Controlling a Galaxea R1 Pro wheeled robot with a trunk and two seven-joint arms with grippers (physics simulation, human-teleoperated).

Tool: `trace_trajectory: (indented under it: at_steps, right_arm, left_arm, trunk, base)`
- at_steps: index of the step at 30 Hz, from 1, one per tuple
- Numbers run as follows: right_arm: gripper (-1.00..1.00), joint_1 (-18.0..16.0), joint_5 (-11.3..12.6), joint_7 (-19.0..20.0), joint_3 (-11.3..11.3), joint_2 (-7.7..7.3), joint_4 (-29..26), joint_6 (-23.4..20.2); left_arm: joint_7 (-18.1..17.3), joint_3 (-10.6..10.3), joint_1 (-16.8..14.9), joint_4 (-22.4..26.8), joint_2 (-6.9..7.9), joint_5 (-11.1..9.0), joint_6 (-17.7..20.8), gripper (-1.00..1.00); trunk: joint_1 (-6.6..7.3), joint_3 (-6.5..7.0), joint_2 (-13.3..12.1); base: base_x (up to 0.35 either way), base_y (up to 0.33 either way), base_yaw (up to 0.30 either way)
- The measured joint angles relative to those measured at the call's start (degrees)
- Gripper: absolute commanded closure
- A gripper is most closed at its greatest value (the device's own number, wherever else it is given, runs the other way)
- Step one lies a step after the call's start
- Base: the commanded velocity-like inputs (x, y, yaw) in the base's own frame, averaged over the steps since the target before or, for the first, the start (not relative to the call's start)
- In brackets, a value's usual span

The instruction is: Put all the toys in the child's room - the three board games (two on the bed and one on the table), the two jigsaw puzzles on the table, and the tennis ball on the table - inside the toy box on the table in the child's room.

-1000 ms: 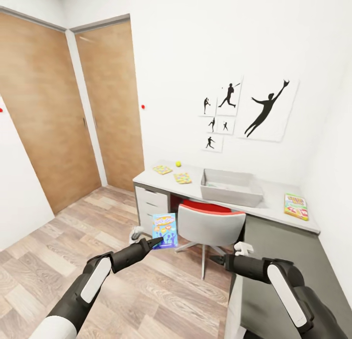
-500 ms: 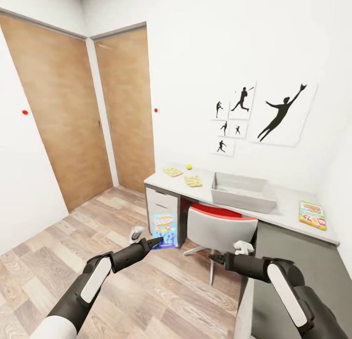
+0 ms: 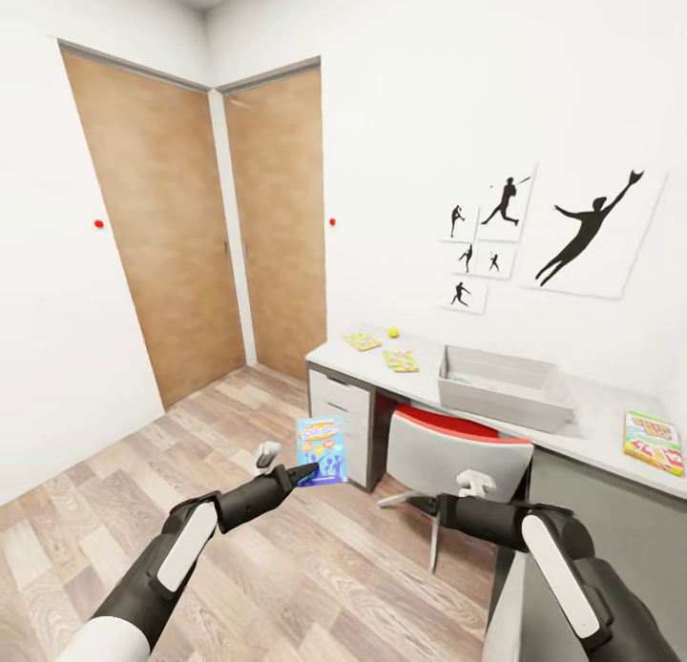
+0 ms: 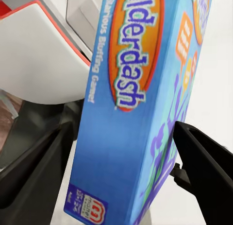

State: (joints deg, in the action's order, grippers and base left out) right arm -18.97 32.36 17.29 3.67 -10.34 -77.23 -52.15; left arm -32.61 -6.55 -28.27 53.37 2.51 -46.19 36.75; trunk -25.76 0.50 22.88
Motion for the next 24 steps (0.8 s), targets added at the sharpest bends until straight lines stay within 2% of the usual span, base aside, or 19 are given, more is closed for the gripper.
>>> trace_trajectory:
  at_steps: [24]
  right_arm:
    - [-1.00,0.00,0.00,0.00,0.00,0.00,0.00,0.00]
  left_arm:
    - [0.00,-0.03,0.00,-0.01,0.00,0.21,-0.05,1.00]
  trunk:
    - [0.00,1.80,0.00]
  base:
    - [0.000,0.000,0.198]
